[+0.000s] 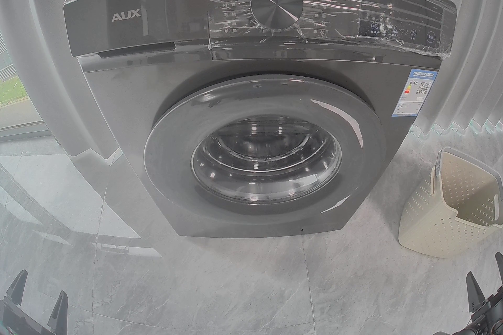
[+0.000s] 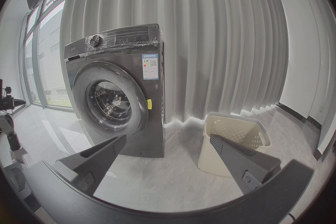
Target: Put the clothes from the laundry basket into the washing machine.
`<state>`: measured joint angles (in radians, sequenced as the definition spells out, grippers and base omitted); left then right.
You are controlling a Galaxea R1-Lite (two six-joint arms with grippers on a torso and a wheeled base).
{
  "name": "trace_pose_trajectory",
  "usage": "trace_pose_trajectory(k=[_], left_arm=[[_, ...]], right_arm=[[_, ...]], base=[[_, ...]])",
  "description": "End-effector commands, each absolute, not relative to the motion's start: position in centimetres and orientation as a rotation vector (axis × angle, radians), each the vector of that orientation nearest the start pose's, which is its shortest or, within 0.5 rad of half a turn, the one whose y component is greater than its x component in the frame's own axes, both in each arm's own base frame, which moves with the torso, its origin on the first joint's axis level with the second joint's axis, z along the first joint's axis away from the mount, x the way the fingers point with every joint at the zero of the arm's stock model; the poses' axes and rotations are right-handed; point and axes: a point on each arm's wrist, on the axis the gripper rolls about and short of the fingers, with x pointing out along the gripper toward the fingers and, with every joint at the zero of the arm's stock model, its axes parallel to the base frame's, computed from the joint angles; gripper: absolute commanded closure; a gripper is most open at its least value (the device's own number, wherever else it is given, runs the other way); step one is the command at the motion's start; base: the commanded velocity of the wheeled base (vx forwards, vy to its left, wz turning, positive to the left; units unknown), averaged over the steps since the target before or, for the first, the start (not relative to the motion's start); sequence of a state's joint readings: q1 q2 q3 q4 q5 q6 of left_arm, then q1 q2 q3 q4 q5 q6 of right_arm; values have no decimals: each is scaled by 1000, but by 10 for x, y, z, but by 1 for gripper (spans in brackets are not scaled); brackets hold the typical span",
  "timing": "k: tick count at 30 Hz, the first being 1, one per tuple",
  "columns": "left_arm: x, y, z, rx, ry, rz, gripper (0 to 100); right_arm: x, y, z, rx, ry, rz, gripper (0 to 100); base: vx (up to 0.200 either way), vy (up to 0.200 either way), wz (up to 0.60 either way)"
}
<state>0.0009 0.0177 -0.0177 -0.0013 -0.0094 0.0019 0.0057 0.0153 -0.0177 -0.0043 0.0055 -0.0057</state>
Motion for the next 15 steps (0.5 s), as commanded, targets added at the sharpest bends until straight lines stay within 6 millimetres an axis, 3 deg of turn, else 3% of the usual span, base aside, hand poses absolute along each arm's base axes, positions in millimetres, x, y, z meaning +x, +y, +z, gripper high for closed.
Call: trace_pose_trajectory(k=[1, 15], left_arm=[[-22, 0, 76, 2, 3, -6, 0], [-22, 0, 76, 2, 3, -8, 0]], right_arm=[[-22, 0, 76, -6, 11, 12, 0], [-22, 0, 76, -6, 11, 12, 0]], base=[[0, 0, 0], [0, 0, 0]])
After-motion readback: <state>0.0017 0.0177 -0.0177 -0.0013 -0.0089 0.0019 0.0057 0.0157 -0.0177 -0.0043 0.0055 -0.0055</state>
